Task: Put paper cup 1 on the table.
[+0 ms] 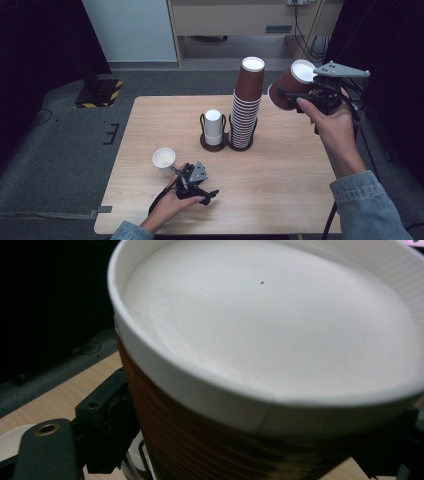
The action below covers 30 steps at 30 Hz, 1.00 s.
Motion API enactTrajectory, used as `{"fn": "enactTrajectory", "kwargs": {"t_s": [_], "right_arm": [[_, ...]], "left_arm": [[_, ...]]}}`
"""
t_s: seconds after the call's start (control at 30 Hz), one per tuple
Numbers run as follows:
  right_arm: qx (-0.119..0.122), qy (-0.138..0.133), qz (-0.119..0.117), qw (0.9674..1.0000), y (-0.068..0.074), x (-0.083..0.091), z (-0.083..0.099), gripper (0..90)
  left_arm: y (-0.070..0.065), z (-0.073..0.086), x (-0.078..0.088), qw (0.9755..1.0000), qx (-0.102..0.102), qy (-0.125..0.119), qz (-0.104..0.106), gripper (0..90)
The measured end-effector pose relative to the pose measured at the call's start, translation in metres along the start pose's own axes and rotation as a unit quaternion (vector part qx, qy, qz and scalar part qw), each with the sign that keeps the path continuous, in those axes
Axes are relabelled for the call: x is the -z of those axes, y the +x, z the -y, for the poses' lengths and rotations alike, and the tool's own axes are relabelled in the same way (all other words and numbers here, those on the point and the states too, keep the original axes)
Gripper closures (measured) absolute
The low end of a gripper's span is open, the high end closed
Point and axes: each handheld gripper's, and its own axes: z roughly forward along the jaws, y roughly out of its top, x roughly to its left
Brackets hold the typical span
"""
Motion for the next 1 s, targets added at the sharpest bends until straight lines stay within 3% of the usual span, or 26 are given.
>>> {"fn": "enactTrajectory", "kwargs": {"t_s": [0.3, 0.4, 0.57, 1.0], "right_arm": [[-0.021, 0.026, -0.004, 0.9994, 0.002, -0.008, 0.058, 14.9], [-0.028, 0.038, -0.012, 0.9988, 0.008, -0.013, 0.083, 14.9], [-0.025, 0.055, -0.017, 0.9980, 0.018, -0.021, 0.110, 14.9], [-0.023, 0.067, -0.030, 0.9970, 0.039, -0.038, 0.136, 14.9]], "left_arm": [[0.000, 0.000, -0.001, 1.0000, 0.000, 0.002, 0.004, 4.8], [-0.001, 0.000, -0.001, 1.0000, -0.001, 0.003, 0.005, 4.8], [-0.001, 0.001, -0.002, 1.0000, 0.001, 0.004, 0.005, 4.8], [0.000, 0.001, -0.001, 1.0000, 0.000, 0.002, 0.005, 4.9]]}}
